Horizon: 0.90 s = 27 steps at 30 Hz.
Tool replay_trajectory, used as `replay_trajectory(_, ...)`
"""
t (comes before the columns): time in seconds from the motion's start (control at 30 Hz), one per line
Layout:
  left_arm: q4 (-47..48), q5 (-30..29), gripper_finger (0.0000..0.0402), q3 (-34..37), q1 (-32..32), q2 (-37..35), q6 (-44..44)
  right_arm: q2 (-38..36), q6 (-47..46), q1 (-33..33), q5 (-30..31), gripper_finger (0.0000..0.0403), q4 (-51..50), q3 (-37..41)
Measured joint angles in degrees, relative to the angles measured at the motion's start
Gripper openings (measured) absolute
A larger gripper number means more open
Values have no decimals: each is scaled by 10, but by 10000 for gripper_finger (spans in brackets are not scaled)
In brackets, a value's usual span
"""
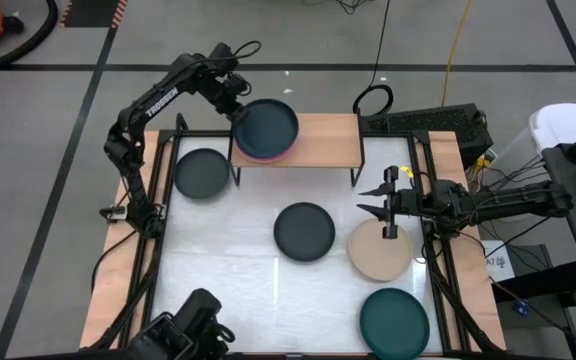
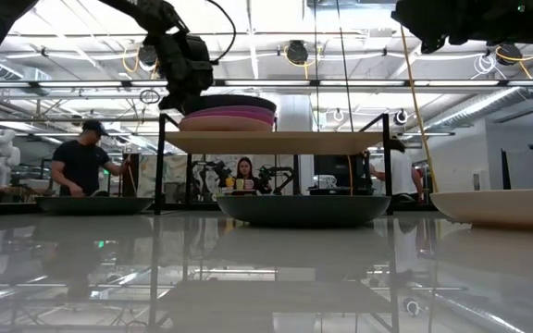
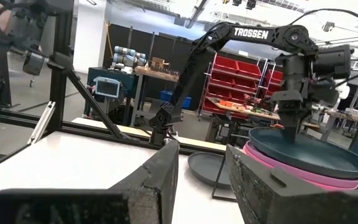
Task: Place and stack plates onto a shelf
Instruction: Stack the dark green plate on top of the purple plate on the shelf, then put the gray plate on the shelf
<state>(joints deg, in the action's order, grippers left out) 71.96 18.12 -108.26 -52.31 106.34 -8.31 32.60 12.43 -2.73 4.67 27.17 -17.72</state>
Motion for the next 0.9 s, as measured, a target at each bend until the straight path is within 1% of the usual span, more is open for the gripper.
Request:
replay_trajectory(0.13,6,-13,95,-20,2,-12,0,0,0,0,0,116,0,0)
replay_trajectory(0.33,33,-16,95,-20,16,-14,-3,0,0,0,0,116,0,0)
replay_trajectory(0.63,28,-47,95,-18,36,-14,-10,0,-22,0,0,116,4,0)
replay_trajectory(0.8,0,-76,95,-18,37,-14,11,0,-24,0,0,116,4,0)
replay_trajectory(0.9,-9,-77,95,-18,38,-14,21,0,-24,0,0,116,4,0)
